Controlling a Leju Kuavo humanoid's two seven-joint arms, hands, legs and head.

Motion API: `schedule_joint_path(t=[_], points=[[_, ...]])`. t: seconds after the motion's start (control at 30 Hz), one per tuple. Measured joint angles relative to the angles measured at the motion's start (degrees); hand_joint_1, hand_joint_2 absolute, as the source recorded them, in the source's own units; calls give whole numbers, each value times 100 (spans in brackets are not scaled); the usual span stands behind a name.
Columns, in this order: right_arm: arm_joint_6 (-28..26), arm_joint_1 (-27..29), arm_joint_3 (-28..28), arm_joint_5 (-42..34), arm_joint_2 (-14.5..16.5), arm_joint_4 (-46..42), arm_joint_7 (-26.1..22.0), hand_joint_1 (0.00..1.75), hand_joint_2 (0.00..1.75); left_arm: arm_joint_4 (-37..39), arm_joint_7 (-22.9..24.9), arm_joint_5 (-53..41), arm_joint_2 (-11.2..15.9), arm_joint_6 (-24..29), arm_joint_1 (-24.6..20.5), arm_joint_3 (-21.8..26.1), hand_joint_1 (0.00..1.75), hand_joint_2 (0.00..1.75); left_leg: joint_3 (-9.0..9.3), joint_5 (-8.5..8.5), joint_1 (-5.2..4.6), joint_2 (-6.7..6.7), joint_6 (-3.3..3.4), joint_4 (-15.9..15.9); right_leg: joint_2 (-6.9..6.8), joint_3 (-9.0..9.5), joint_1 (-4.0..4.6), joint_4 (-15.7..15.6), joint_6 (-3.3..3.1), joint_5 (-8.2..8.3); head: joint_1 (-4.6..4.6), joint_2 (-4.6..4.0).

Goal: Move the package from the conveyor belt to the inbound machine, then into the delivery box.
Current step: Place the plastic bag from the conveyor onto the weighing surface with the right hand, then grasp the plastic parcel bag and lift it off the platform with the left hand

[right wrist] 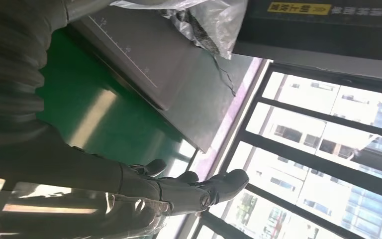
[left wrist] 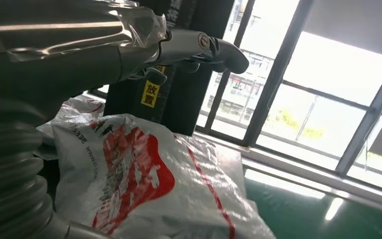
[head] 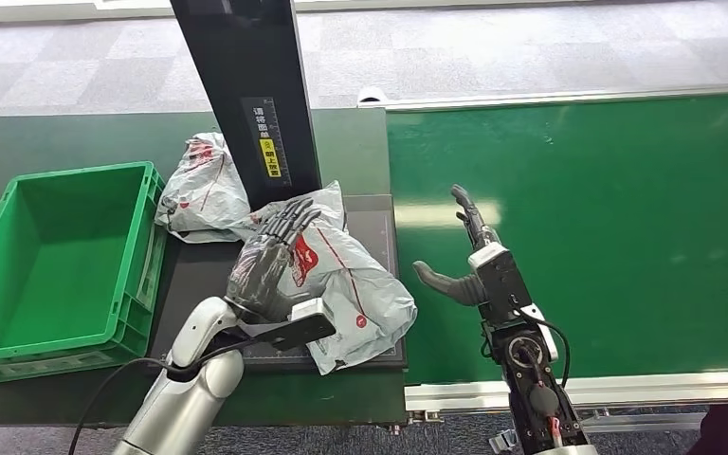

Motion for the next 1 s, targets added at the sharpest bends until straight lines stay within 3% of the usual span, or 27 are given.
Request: schedule_joint_path(t=[0.2, 0.4, 0.43, 0.53, 0.57, 1.0], points=[[36, 299, 21, -275, 0, -734, -29, 0, 175, 1664, 139, -609, 71, 242, -919, -536, 0, 175, 3, 1, 1, 4, -1, -1, 4, 1, 1, 1, -5, 4, -1, 0], [31, 418, 114, -349, 5, -907, -108, 0, 175, 3100, 55, -855, 90, 133, -1687, -880, 0, 175, 19, 0, 1, 3, 0, -2, 3, 23, 1, 2, -4, 3, 0, 0], [18, 431, 129, -348, 8, -923, -128, 0, 175, 3252, 75, -922, 87, 120, -1786, -939, 35, 175, 27, 0, 1, 2, 0, -3, 3, 32, 1, 1, -4, 3, -1, 0], [-86, 472, 164, -283, 20, -993, -193, 0, 175, 3614, 182, -1229, 73, 54, -2042, -1158, 165, 175, 50, -5, 1, 1, 2, -5, 1, 64, 1, -1, -3, -1, -1, 0], [-123, 481, 170, -253, 27, -1015, -207, 0, 175, 3706, 209, -1321, 68, 10, -2108, -1237, 175, 175, 57, -6, 1, 1, 2, -5, 1, 74, 1, -2, -3, -2, 0, 0], [-206, 499, 168, -148, 109, -1132, -218, 0, 175, 4117, -95, -1112, 55, 39, -2419, -1502, 175, 175, 81, 20, 1, 2, 0, -6, 0, 87, 2, -1, -11, 17, -1, 0]])
